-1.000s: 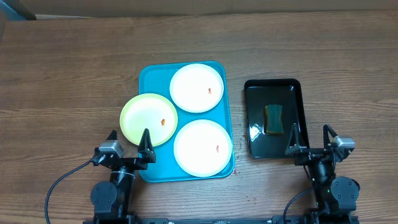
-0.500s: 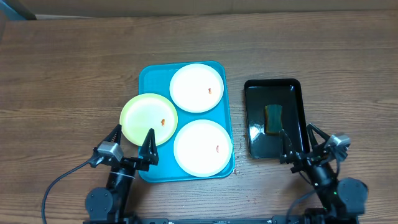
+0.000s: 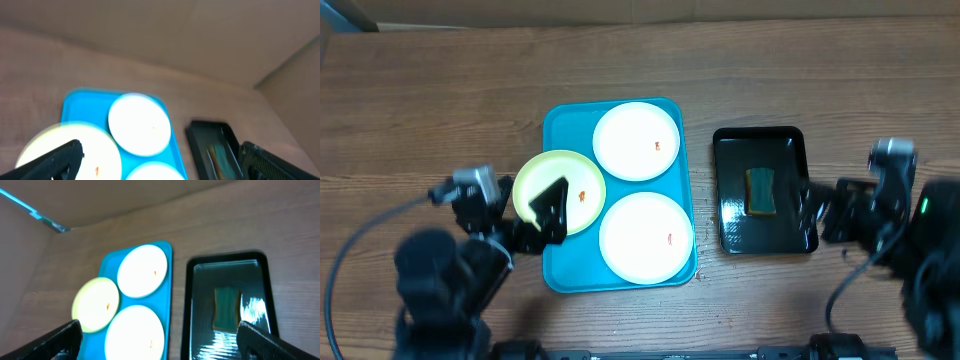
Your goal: Clean dirty plates on tray and stack at the side
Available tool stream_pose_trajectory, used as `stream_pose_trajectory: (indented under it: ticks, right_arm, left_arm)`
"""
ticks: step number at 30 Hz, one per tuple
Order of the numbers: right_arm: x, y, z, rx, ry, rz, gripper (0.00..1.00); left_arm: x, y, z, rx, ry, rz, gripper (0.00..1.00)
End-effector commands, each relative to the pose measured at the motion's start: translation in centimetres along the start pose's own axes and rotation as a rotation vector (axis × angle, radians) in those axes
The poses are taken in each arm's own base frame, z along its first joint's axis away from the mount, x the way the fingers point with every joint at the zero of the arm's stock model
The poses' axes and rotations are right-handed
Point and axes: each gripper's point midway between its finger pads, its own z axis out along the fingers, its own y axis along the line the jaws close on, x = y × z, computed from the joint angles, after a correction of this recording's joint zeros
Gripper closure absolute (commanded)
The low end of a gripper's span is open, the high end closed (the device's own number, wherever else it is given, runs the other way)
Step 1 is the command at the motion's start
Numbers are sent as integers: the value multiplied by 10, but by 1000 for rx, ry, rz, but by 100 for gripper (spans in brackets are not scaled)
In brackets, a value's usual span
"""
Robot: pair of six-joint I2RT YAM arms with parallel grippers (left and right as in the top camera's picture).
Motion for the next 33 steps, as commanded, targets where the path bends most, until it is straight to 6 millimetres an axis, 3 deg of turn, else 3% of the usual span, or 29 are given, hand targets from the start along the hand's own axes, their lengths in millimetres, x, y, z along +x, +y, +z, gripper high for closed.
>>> stream_pose_trajectory:
  ticks: [1, 4, 7, 10, 13, 16, 18, 26, 29, 33]
  right_arm:
    - [-29, 18, 4, -60, 31, -9, 0]
    - [-33, 35, 14, -166, 98, 12, 0]
    - [-29, 34, 31, -194, 161, 42, 0]
    - [-7, 14, 53, -94, 287, 88, 7]
    - [27, -11, 71, 55, 444, 117, 7]
    - [57, -39, 88, 234, 559, 184, 6]
    - [68, -53, 99, 315, 593, 219, 11]
    - [117, -105, 155, 473, 698, 272, 26]
    - [123, -115, 177, 470, 685, 268, 32]
    - [132, -126, 202, 469, 681, 257, 36]
  left_arm:
    - [-16, -15, 12, 39, 98, -44, 0]
    - [-11, -13, 23, 30, 195, -89, 0]
    - [-3, -14, 33, 51, 260, -120, 0]
    - [11, -10, 37, 49, 329, -154, 0]
    - [24, -3, 40, 25, 390, -165, 2]
    - [35, 0, 39, 19, 440, -134, 17]
    - [39, 1, 38, 14, 455, -124, 19]
    - [53, 9, 30, -35, 513, -147, 14]
    - [56, 9, 28, -31, 528, -120, 0]
    - [55, 9, 29, -29, 524, -118, 0]
